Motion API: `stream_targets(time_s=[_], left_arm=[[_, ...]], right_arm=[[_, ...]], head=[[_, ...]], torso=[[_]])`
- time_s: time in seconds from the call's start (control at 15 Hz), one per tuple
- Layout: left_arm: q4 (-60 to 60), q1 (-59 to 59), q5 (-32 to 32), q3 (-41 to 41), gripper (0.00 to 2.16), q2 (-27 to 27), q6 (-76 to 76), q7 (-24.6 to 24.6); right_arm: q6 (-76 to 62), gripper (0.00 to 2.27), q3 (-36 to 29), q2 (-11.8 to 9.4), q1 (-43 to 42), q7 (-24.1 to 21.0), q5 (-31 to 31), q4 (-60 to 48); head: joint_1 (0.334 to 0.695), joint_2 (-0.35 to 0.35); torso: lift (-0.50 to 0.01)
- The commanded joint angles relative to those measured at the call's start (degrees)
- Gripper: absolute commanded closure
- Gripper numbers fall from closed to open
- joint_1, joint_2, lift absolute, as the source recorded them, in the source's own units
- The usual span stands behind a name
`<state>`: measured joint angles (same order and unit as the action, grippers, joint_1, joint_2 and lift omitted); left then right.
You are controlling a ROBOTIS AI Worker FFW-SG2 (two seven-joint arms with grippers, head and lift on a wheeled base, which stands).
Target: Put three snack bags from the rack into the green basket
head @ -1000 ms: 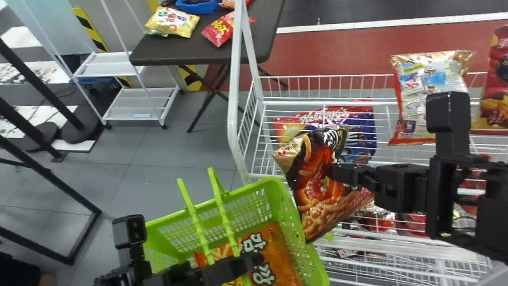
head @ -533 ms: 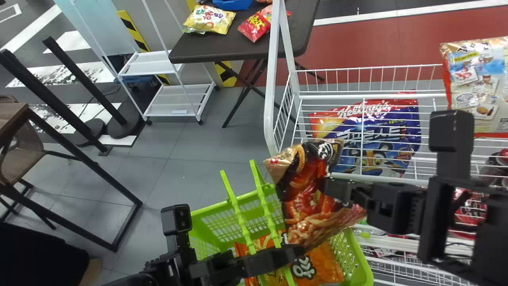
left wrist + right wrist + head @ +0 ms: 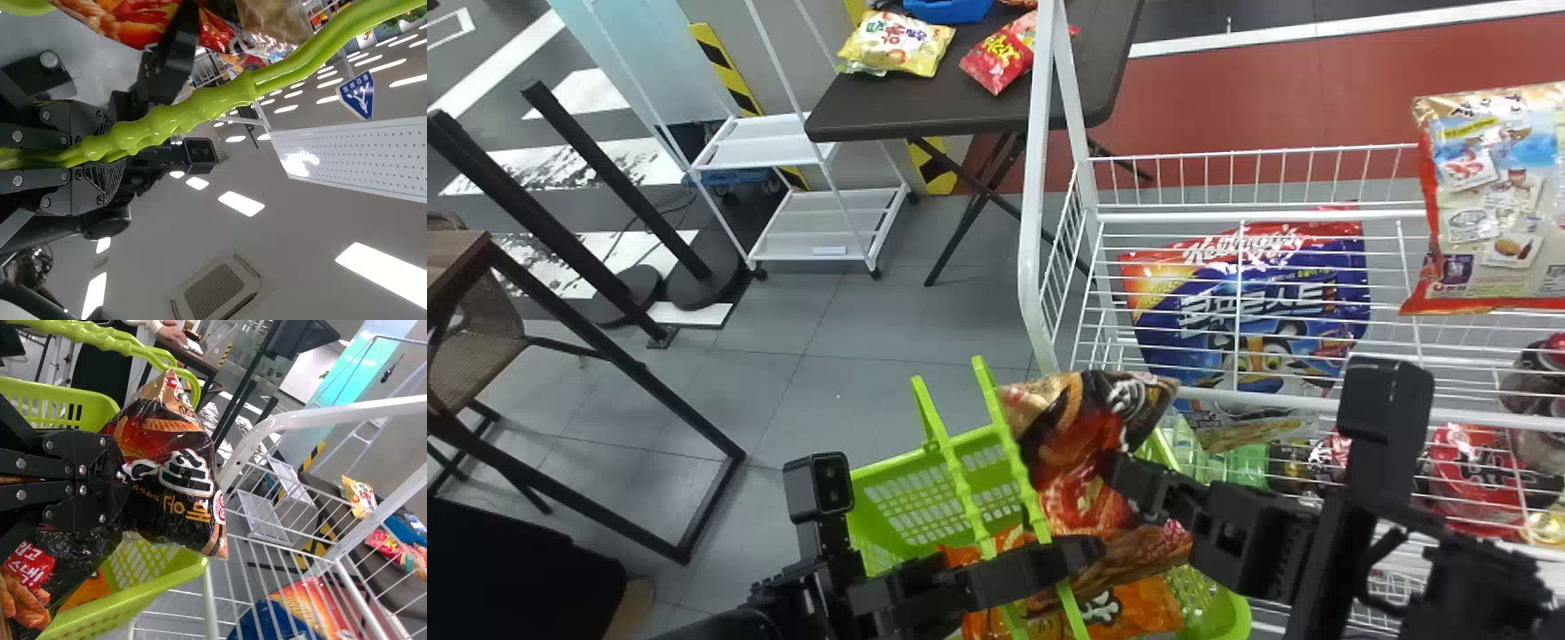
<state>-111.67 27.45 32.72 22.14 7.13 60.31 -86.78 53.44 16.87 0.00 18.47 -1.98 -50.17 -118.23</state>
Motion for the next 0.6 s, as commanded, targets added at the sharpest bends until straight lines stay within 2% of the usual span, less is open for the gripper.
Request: stream_targets(time_s=[0.0,0.2,0.27,0.4,0.53], left_arm=[[0.2,0.0,0.1,0.0,2.15,-0.1,-0.1,0.0],[0.3,0.0,0.1,0.1,2.15,-0.1,0.1,0.1],[0.3,0.0,0.1,0.1,2.15,-0.1,0.1,0.3],[0.3,0.0,0.1,0.1,2.15,-0.1,-0.1,0.6],[0.2,0.0,0.1,0.3,2.15,-0.1,0.1,0.6]], right_arm=[[0.3,2.25,0.4,0.1,0.5,-0.4,-2.4,0.5],[0.5,2.20,-0.3,0.1,0.6,-0.9,-3.7,0.5],[1.9,1.89,-0.7,0.1,0.6,-0.7,-3.9,0.5],[6.1,0.00,-1.8,0.1,1.0,-0.8,-5.4,0.1],[6.6,0.00,-2.5,0.1,1.2,-0.8,-6.2,-0.1]], head=[[0.695,0.350],[0.695,0.350],[0.695,0.350],[0.695,0.350],[0.695,0.350]], torso=[[0.000],[0.000],[0.000],[0.000],[0.000]])
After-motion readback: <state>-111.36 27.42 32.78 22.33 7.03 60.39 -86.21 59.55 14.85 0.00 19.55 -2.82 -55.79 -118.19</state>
